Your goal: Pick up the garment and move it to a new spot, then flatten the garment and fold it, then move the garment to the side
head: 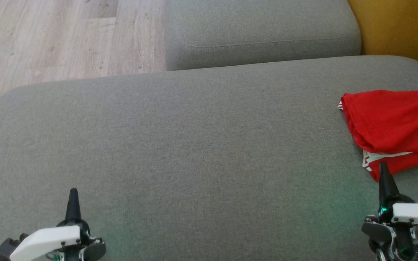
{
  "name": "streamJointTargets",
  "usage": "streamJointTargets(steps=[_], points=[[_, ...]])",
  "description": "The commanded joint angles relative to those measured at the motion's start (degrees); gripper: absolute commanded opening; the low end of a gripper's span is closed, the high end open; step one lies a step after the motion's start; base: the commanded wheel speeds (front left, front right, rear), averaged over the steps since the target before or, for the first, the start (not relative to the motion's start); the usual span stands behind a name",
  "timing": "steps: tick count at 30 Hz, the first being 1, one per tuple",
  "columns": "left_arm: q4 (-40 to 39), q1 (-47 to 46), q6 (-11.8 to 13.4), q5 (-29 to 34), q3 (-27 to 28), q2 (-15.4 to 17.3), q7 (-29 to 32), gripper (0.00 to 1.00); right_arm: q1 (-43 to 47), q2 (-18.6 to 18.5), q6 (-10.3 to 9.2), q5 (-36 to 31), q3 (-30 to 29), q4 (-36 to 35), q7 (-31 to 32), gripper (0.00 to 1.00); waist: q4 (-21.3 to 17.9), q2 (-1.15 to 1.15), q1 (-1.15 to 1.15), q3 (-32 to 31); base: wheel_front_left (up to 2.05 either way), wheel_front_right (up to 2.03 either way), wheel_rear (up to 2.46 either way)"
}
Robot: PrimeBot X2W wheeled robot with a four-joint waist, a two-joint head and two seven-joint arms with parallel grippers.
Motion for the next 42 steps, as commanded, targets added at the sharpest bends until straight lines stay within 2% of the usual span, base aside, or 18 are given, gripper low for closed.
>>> streamJointTargets(steps=[1, 14, 42], points=[[-1.35, -3.50, -0.76, -2.05, 2.50, 0.63, 0.50, 0.00, -3.28, -0.04, 0.35, 2.31, 0.55, -1.71, 0.76, 0.00, -0.02, 0.00, 0.00, 0.17, 0.00, 0.00, 0.00], [-0.48, -5.97, -2.75, -10.40, 5.09, 0.51, 2.80, 0.00, -5.55, 0.34, 0.40, 10.95, -0.91, -1.36, 3.04, 0.00, -0.16, 0.00, 0.00, 1.22, 0.00, 0.00, 0.00], [-0.45, -6.01, -2.75, -9.90, 5.69, 0.08, 3.28, 0.00, -5.59, 0.65, 0.40, 10.58, -1.34, -1.33, 3.39, 0.00, -0.16, 0.00, 0.00, 1.22, 0.00, 0.00, 0.00]])
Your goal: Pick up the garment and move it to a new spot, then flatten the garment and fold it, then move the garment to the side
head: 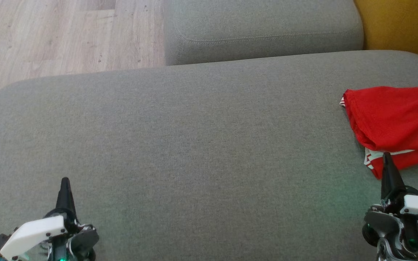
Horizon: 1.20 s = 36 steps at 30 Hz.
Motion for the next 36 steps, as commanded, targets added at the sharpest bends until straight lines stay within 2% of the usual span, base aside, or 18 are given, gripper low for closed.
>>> streamJointTargets(steps=[1, 36], points=[[-1.62, -2.76, -0.40, 0.38, 1.96, 0.42, 0.25, 0.00, -2.96, -0.08, 0.40, 0.10, 0.95, -1.80, 0.56, 0.00, 0.00, 0.00, 0.00, 0.00, 0.00, 0.00, 0.00], [-1.60, -2.80, -0.40, 0.83, 2.50, 0.04, 0.69, 0.00, -2.99, 0.19, 0.40, -0.22, 0.57, -1.78, 0.87, 0.00, 0.00, 0.00, 0.00, 0.00, 0.00, 0.00, 0.00]])
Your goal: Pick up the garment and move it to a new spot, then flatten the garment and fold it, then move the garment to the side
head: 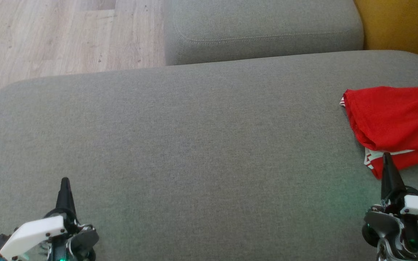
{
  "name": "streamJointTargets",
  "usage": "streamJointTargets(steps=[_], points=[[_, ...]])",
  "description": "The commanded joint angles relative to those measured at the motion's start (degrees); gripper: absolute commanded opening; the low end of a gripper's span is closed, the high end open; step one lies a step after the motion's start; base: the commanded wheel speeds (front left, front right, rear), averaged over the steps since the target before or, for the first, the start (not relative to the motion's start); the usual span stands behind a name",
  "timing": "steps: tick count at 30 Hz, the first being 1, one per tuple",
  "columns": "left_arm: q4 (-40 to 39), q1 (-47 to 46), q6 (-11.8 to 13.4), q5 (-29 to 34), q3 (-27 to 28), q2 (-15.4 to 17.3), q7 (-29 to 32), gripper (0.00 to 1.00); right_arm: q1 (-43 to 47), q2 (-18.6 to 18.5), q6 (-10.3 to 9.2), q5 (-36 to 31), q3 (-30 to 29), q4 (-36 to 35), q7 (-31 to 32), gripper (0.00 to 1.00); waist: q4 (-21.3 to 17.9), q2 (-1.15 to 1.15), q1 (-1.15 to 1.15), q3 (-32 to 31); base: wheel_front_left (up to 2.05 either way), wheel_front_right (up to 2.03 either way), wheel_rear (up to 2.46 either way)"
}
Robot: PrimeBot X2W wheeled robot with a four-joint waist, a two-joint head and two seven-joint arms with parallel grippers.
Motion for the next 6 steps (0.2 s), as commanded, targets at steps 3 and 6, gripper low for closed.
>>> streamJointTargets(steps=[3, 6], points=[[-1.60, -2.80, -0.40, 0.70, 2.02, 0.32, 0.34, 0.00, -3.00, -0.11, 0.40, -0.15, 1.00, -1.79, 0.38, 0.00, 0.00, 0.00, 0.00, 0.00, 0.00, 0.00, 0.00], [-1.60, -2.81, -0.40, 0.73, 2.05, 0.29, 0.37, 0.00, -3.00, -0.09, 0.40, -0.17, 0.98, -1.79, 0.40, 0.00, 0.00, 0.00, 0.00, 0.00, 0.00, 0.00, 0.00]])
